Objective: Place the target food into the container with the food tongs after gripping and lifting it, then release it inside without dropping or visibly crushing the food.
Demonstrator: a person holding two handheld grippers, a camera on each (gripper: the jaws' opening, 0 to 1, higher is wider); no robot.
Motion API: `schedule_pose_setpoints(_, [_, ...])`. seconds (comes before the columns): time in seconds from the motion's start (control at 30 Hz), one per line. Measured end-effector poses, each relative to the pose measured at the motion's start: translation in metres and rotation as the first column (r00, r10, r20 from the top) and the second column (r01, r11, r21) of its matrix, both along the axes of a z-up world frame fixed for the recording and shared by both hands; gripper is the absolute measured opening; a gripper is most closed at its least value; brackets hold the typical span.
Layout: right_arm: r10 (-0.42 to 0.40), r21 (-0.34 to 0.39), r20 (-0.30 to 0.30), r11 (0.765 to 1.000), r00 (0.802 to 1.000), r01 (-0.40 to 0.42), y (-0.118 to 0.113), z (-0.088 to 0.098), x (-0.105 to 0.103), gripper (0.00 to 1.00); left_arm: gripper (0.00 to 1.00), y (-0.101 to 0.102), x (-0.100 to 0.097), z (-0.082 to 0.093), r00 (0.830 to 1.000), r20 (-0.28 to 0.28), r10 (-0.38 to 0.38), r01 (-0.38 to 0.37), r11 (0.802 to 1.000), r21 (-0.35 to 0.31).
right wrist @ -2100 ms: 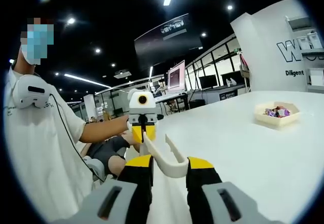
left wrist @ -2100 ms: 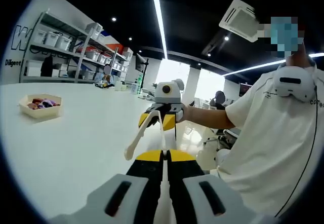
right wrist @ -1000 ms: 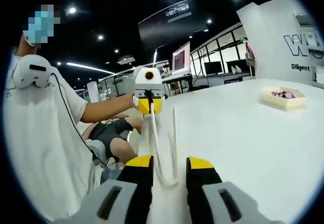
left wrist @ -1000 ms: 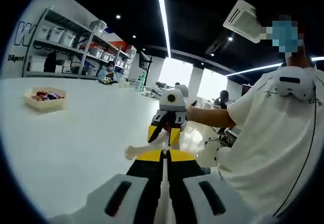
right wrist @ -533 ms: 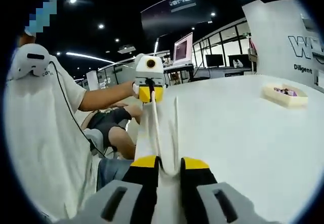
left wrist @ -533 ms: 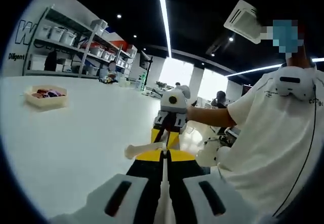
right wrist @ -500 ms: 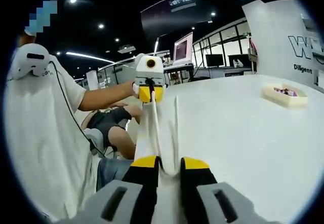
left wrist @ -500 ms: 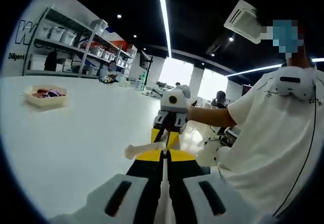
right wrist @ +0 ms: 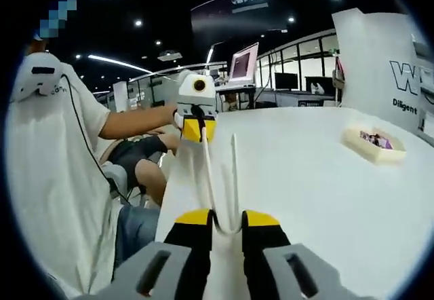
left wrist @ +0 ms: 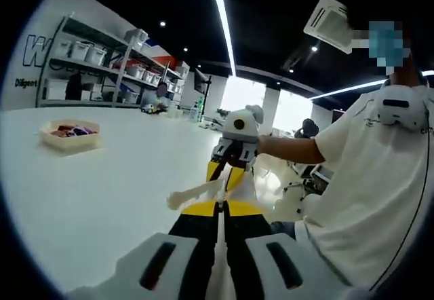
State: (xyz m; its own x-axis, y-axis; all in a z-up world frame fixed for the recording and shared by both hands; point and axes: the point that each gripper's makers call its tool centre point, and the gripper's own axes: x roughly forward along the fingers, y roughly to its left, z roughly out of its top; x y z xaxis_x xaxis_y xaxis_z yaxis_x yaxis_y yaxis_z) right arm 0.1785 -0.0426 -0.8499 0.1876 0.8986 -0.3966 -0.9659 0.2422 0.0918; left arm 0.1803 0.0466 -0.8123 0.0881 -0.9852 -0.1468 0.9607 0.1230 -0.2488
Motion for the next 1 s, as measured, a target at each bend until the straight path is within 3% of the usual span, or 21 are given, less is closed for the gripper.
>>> schedule_pose_setpoints(0.33, [0.005, -0.027, 0.010, 1.000, 1.000, -0.005, -0.002, 0.000, 0.028, 0.10, 0.02, -0.001, 0.023, -0.009, 0.999, 0.024, 0.036, -0.037, 0.998, 0.051])
schedule_pose_setpoints(1.0, [-0.027, -0.071, -0.014, 0.997, 1.000, 0.026, -0.006, -0.014, 0.072, 0.10, 0.02, -0.002, 0.064, -0.035, 0.998, -0.001, 0.066, -0.065, 0.988, 0.143])
